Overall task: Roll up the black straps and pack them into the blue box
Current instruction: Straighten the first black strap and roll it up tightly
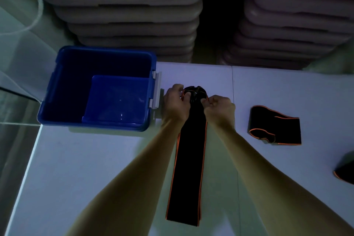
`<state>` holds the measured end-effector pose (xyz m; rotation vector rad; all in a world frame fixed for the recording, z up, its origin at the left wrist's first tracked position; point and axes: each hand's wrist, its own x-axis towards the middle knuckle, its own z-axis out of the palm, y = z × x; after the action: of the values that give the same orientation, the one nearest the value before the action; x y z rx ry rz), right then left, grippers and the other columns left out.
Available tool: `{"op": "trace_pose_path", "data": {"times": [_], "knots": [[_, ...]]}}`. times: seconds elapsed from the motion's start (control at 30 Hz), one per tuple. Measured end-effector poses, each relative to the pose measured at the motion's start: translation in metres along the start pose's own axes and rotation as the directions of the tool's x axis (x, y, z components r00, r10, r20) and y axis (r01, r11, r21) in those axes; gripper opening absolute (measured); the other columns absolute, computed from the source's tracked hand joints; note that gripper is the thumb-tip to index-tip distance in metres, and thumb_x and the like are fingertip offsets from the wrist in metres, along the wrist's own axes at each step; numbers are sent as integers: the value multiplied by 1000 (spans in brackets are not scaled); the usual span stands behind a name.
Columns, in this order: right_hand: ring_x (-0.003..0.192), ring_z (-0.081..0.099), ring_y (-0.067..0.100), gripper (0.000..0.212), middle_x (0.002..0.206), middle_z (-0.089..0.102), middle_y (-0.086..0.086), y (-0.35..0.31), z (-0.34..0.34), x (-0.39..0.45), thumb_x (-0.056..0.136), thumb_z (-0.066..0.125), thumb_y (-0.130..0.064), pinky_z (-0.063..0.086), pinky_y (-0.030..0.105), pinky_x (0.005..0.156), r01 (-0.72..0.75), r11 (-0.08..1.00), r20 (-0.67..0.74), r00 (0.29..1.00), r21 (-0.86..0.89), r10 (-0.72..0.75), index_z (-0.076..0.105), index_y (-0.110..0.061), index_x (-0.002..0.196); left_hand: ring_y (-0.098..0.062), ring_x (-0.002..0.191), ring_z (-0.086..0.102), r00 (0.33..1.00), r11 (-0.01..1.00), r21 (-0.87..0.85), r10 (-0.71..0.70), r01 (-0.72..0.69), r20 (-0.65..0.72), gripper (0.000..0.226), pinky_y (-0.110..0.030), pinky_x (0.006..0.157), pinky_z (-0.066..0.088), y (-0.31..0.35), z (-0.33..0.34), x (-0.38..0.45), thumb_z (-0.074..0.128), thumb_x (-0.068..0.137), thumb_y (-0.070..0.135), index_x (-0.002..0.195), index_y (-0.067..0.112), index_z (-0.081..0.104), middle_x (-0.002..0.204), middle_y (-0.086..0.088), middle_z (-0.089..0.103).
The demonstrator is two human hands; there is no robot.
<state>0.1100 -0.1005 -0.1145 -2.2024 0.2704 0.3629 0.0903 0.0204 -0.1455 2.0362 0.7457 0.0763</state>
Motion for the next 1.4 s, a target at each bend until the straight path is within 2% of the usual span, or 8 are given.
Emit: {"op": "trace_pose_path", "data": {"times": [0.23,0.37,0.63,0.73,0.87,1.0,1.13,1.4], "knots": [[60,57,10,18,77,63,5,-1,-3,10,86,72,-20,34,7,37,-30,998,-36,999,51,32,59,-8,91,-18,85,67,999,999,31,17,-15,-48,13,-42,76,59,4,2,9,57,96,30,97,20,65,90,0,69],[67,64,13,6,78,69,2,-3,0,16,86,71,-18,43,11,50,17,999,-18,1000,27,-16,66,-14,87,-18,80,67,998,999,5,40,-40,-50,10,-42,72,60,5,2,9,59,95,34,91,24,61,84,1,67],[58,55,5,23,69,62,0,0,5,21,88,71,-31,35,6,39,22,1000,-39,999,22,-21,63,-9,84,-20,93,63,997,998,18,56,-55,-49,32,-41,77,58,0,1,4,62,89,47,109,23,58,101,-4,64],[67,59,6,29,80,65,1,9,3,9,87,70,-37,39,12,49,27,999,-9,1000,30,-27,60,-11,95,-21,103,60,998,999,43,3,0,-69,45,-33,81,51,-7,-5,-16,67,88,42,122,14,56,113,-8,62],[78,63,21,3,84,69,8,52,-6,-27,87,63,-15,39,14,62,173,982,18,985,-71,-172,64,-13,87,-16,90,63,999,992,124,18,-13,-37,35,-26,71,49,-28,-18,-60,66,90,33,116,11,62,106,-8,66],[75,67,15,9,80,72,0,79,-6,-59,85,68,-7,44,11,68,300,952,-2,954,-60,-301,72,-14,85,-12,76,64,997,987,153,53,-44,-51,25,-25,66,54,-41,-23,-79,68,89,26,110,12,70,94,-7,73],[79,67,18,12,88,74,4,72,3,-54,88,65,-11,48,21,71,302,953,-22,953,-37,-303,76,-14,92,-20,74,69,994,985,161,69,-54,-86,16,-31,64,57,-38,-21,-74,67,89,22,101,14,74,88,-7,75],[74,64,11,18,85,71,2,75,-2,-58,89,60,-7,42,6,63,194,977,20,980,93,-196,67,-14,104,-17,74,66,997,993,115,6,3,-73,24,-29,68,57,-42,-21,-78,66,90,30,107,13,70,83,-3,70]]}}
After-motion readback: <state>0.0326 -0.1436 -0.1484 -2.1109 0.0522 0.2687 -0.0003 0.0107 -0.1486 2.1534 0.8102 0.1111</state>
